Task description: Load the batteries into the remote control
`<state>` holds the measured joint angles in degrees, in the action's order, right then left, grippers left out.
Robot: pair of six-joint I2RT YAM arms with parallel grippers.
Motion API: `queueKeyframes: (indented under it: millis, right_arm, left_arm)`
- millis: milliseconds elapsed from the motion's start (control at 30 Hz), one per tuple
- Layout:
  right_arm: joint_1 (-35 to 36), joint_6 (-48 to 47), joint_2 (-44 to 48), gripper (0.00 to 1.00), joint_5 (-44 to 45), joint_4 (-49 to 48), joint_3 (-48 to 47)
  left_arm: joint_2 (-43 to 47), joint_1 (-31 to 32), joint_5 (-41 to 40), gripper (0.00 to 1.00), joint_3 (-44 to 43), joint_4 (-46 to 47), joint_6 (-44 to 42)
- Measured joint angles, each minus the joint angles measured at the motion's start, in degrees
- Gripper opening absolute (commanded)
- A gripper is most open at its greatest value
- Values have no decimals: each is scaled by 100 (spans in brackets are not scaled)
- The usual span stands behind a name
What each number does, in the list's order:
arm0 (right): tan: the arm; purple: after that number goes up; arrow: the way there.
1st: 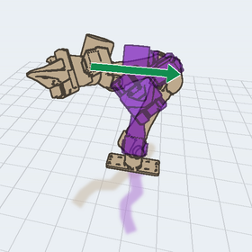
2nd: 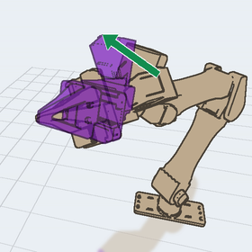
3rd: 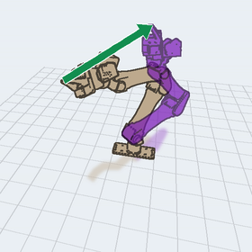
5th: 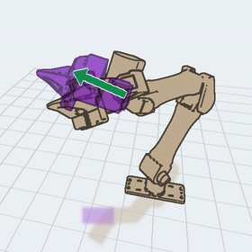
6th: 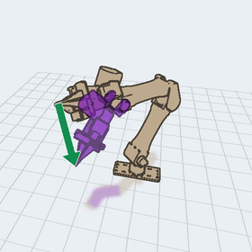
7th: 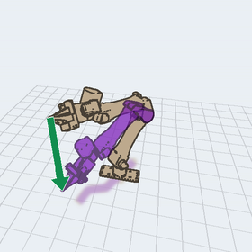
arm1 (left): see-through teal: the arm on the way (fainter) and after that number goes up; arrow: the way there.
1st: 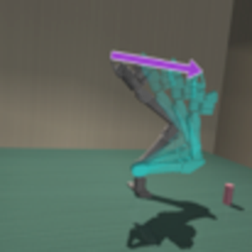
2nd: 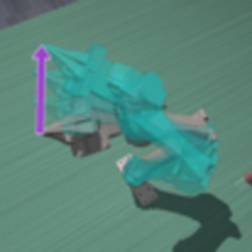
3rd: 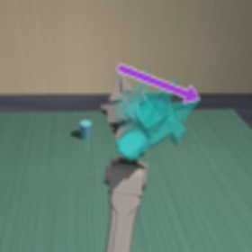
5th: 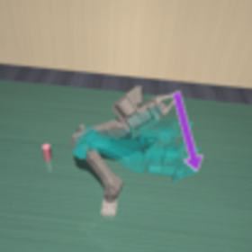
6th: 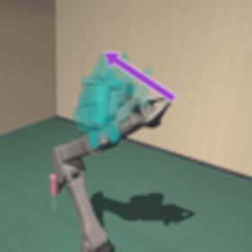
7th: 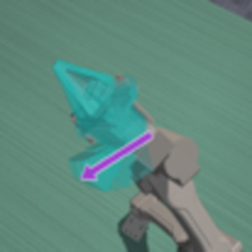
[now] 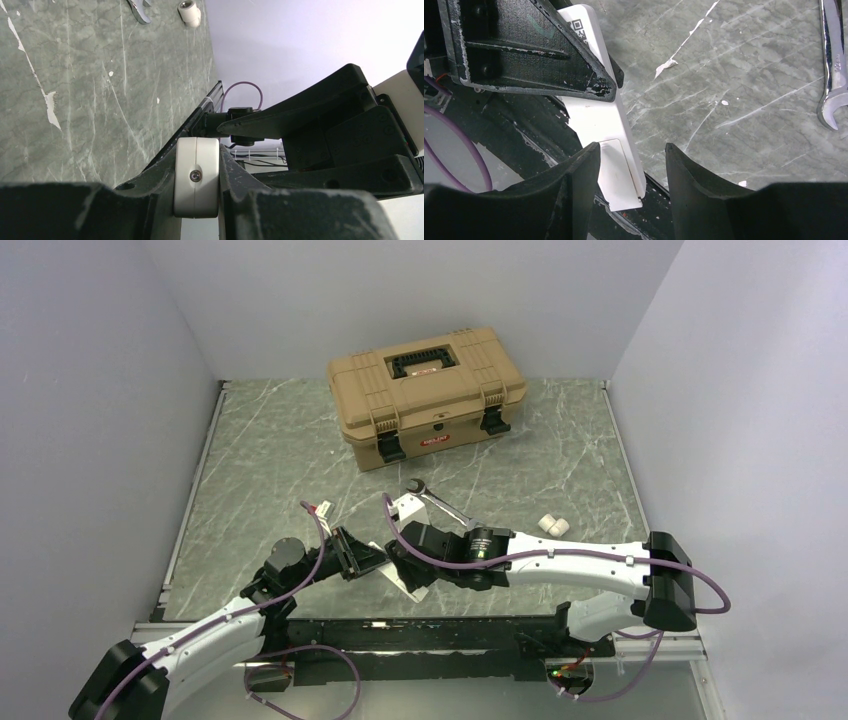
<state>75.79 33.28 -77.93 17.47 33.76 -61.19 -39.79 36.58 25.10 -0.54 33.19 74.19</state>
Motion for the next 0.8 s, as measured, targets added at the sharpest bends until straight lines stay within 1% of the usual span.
queueKeyframes:
  millis: [800]
  right_arm:
    - [0, 87, -76, 52, 2, 37, 107]
  left_arm:
    - [0, 0, -7, 2, 0, -120, -7]
